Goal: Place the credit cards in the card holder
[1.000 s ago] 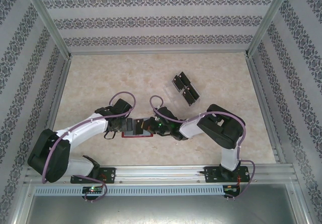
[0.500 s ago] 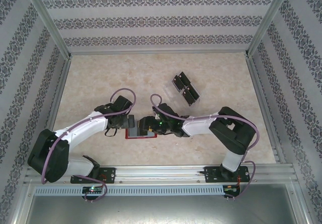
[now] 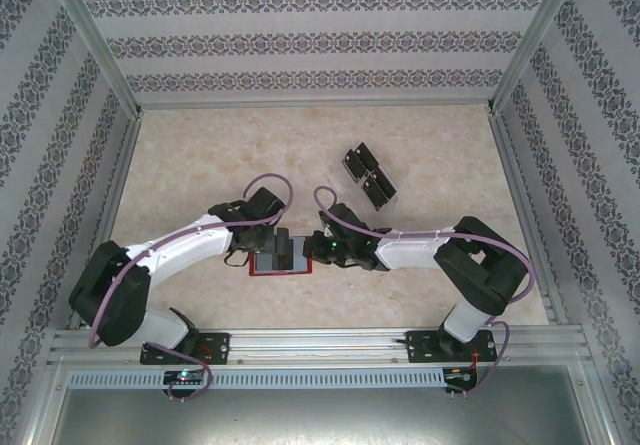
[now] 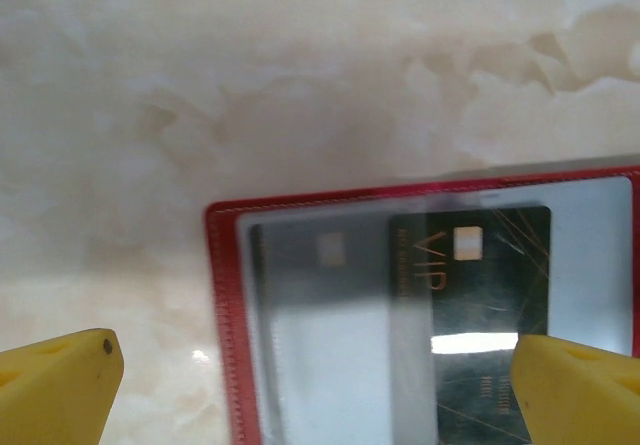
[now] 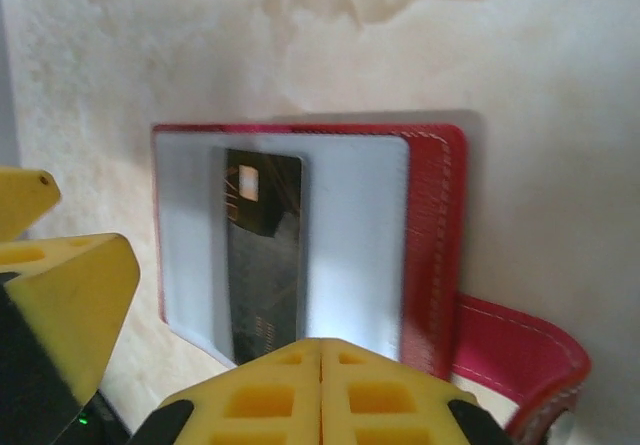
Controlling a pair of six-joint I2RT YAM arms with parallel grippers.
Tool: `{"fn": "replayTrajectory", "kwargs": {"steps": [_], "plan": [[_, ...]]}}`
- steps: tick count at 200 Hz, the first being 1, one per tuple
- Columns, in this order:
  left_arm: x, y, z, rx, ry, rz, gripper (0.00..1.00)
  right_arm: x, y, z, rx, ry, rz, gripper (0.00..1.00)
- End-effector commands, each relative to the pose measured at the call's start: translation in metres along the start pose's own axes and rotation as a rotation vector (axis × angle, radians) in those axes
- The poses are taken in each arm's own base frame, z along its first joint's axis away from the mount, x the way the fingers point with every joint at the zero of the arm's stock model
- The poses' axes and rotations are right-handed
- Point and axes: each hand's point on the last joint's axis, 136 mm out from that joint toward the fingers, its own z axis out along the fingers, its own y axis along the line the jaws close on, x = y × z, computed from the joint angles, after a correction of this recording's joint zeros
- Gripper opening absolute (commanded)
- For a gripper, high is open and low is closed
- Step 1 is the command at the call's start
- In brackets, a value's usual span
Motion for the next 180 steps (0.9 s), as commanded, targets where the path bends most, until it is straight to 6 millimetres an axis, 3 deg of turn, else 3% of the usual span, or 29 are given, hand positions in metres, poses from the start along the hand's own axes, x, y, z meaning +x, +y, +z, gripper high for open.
{"fn": "replayTrajectory", "kwargs": {"steps": [1,79,132,180], "plan": [[-0.003,-0.016,0.002,0.008,-0.009,0.005,1.00,0.001,-0.022,0.006,0.047,-0.002,0.010,0.03],[0.004,-0.042,0.019,0.006,0.005,0.054,1.00,0.007,-0.038,0.013,0.066,0.004,0.035,0.00],[0.009,-0.042,0.033,-0.016,0.025,0.058,1.00,0.011,-0.046,0.015,0.078,0.009,0.052,0.00],[0.011,-0.023,0.032,-0.105,0.022,0.060,1.00,0.012,-0.051,0.016,0.099,0.008,0.062,0.00]]}}
